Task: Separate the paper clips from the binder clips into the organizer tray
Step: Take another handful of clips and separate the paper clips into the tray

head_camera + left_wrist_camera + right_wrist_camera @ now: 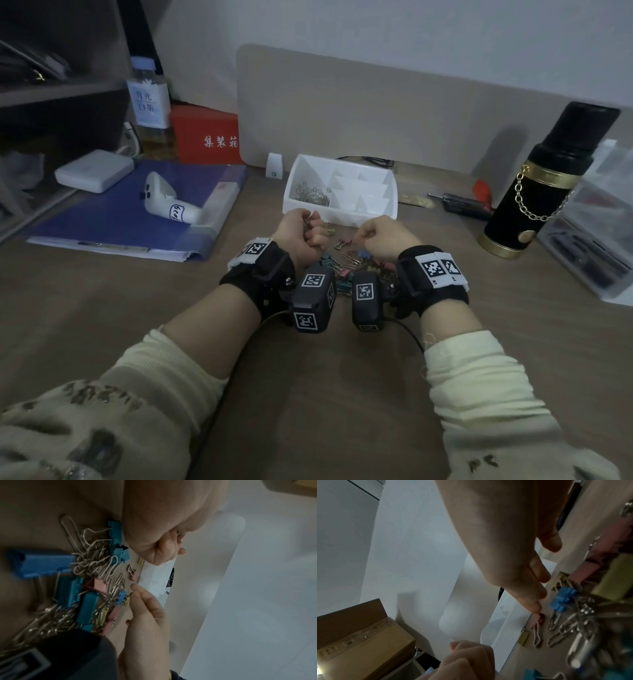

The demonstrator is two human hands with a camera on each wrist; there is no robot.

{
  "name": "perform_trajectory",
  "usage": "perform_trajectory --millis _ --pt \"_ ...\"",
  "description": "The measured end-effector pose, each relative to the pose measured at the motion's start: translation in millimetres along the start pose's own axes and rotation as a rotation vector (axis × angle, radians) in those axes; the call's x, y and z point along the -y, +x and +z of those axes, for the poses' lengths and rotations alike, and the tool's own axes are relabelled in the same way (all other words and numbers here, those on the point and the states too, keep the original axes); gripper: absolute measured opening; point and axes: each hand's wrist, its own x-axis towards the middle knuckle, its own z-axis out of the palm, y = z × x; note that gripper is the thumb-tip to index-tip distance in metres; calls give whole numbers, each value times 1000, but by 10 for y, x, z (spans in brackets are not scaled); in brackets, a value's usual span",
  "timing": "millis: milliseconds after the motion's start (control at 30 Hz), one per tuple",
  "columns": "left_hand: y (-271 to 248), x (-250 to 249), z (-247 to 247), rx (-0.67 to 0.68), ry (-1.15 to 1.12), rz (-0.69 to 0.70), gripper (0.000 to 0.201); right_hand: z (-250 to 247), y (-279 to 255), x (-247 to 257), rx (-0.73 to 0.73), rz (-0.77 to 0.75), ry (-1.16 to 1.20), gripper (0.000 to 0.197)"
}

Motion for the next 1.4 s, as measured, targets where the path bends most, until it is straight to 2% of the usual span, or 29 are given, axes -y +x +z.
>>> perform_trajectory --millis 67,200,400,567,833,1000,1300,1400 --pt "-7 2 3 0 -3 0 36 14 -9 29 6 -17 13 9" --pt "-12 0 7 1 -3 -1 36 91 13 17 76 -13 -1 23" --pt "-1 -6 2 0 -9 -1 35 108 11 47 31 -22 -25 13" --pt "-6 -1 7 -3 -10 -5 36 124 7 69 51 -68 -167 3" --pt "-14 9 8 -2 -19 -8 36 127 -9 86 75 -86 -313 10" --pt "-18 3 24 -33 -14 8 35 106 -10 132 -73 -87 -120 19" --pt "-50 57 77 -9 65 -81 40 52 -26 269 -363 -175 281 6" --pt "-89 76 101 17 97 -100 34 17 -98 395 -338 -256 433 5"
